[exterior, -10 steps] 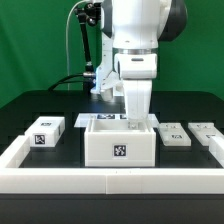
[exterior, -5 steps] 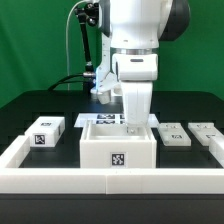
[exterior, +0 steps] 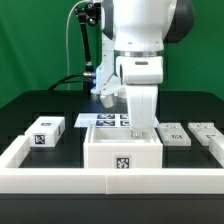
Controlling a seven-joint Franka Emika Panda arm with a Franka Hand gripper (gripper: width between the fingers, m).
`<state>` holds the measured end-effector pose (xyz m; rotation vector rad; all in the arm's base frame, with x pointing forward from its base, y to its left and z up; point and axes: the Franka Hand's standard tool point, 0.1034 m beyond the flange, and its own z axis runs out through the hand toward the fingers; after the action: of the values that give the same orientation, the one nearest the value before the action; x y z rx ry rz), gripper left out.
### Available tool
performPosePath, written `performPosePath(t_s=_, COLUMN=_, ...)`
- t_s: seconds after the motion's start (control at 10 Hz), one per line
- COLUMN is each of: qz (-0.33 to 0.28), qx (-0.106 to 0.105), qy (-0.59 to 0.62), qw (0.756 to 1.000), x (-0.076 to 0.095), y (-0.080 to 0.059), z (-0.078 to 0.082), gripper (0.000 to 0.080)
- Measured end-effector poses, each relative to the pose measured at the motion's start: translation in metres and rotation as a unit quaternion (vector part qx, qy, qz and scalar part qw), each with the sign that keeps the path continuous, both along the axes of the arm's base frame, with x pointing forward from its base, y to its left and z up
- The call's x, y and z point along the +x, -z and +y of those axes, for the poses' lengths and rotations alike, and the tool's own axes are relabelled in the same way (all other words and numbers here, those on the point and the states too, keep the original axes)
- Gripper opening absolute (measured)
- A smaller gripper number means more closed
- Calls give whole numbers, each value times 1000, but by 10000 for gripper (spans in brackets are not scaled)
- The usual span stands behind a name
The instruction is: Assemble cabinet
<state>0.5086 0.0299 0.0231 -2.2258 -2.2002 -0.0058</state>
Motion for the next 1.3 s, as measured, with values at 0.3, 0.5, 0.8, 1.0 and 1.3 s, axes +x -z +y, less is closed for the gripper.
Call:
performPosePath(t_s=0.3, qz=6, qx=6, qy=-12, qw=1000, x=6, y=0, z=26, gripper=35)
performPosePath(t_s=0.5, qz=6, qx=6, qy=-12, qw=1000, x=6, y=0, z=26, gripper=35)
performPosePath(t_s=0.8, qz=7, qx=10, qy=-15, qw=1000, x=6, y=-1, z=55, gripper=35)
performPosePath(t_s=1.0, qz=8, qx=14, qy=-11, qw=1000, x=9, y=0, z=77, gripper=35)
performPosePath(t_s=1.3, qz=8, qx=15, qy=-6, qw=1000, x=9, y=0, z=90, gripper=35)
